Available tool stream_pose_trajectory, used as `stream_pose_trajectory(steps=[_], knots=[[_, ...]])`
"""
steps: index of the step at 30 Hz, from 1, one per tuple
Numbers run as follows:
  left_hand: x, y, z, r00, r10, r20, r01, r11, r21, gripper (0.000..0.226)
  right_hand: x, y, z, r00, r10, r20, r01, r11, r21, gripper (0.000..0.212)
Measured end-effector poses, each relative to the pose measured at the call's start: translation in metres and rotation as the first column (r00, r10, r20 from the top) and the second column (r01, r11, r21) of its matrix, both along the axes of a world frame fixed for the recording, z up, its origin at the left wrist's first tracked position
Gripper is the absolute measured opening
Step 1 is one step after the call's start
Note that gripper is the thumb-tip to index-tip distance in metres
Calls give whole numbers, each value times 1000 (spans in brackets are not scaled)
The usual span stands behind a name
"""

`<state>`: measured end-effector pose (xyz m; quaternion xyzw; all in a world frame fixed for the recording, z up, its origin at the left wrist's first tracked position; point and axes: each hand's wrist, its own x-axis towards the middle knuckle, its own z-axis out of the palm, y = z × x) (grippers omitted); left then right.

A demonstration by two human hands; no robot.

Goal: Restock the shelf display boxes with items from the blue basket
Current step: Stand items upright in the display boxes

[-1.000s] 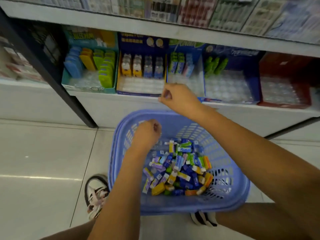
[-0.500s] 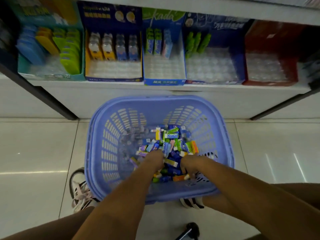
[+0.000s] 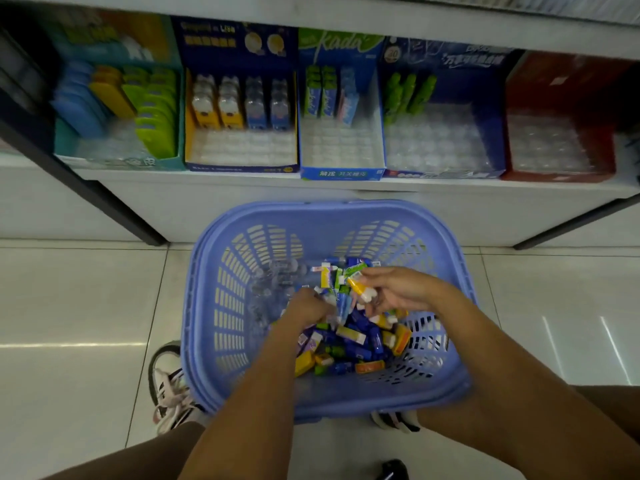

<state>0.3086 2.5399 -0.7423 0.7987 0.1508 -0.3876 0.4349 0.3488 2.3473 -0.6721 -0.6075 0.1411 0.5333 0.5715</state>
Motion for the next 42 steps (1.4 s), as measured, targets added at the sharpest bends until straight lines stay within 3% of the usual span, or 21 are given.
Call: stream_pose_trajectory(steps=[2, 4, 6, 8, 10, 12, 14, 16, 18, 20, 22, 24, 28, 34, 38, 40, 42], knots=[[12, 16, 21, 959, 276, -68, -284, 925, -254, 23, 7, 7, 19, 992, -85, 88, 79, 994, 76, 50], [21, 32, 47, 883, 455, -115, -455, 769, -449, 8, 13, 19, 40, 975, -104, 195, 79, 988, 130, 43], [30, 48, 78, 793, 592, -147, -550, 591, -590, 12, 17, 35, 61, 952, -108, 286, 57, 982, 181, 24], [36, 62, 107, 744, 658, -117, -546, 498, -673, 16, 22, 54, 80, 925, -120, 361, 47, 977, 206, 13], [37, 73, 132, 744, 667, 32, -460, 547, -699, 21, 27, 74, 97, 894, -119, 431, 22, 975, 222, 14], [37, 82, 152, 712, 680, 174, -398, 596, -697, 27, 36, 94, 112, 870, -130, 476, 10, 969, 248, 27], [35, 91, 166, 664, 721, 196, -425, 581, -694, 29, 50, 114, 124, 854, -194, 483, 53, 956, 290, 37], [33, 101, 175, 632, 750, 196, -466, 570, -677, 35, 67, 137, 135, 818, -224, 529, 84, 957, 276, 33], [31, 110, 177, 593, 772, 228, -500, 576, -647, 38, 85, 162, 145, 684, -97, 723, 71, 995, 67, 23], [30, 118, 177, 540, 804, 247, -532, 554, -640, 38, 104, 186, 153, 464, 107, 880, 113, 977, -179, 25], [29, 124, 174, 493, 833, 251, -543, 521, -659, 40, 118, 207, 158, 269, 266, 926, 139, 941, -310, 29], [28, 132, 172, 460, 846, 270, -544, 508, -667, 44, 128, 224, 160, 163, 405, 900, 104, 900, -424, 29], [27, 144, 166, 419, 870, 262, -547, 471, -692, 41, 138, 248, 160, 82, 610, 788, 57, 786, -615, 34], [34, 150, 162, 332, 913, 238, -622, 402, -672, 25, 145, 261, 147, -2, 661, 751, 44, 750, -660, 32], [33, 153, 155, 391, 851, 350, -565, 522, -639, 28, 147, 259, 128, -89, 618, 781, 108, 785, -610, 31], [32, 154, 154, 410, 823, 393, -526, 566, -635, 24, 148, 257, 121, -131, 668, 733, 156, 744, -650, 34], [32, 154, 154, 426, 800, 423, -517, 599, -611, 18, 147, 254, 119, -105, 661, 743, 159, 748, -644, 36]])
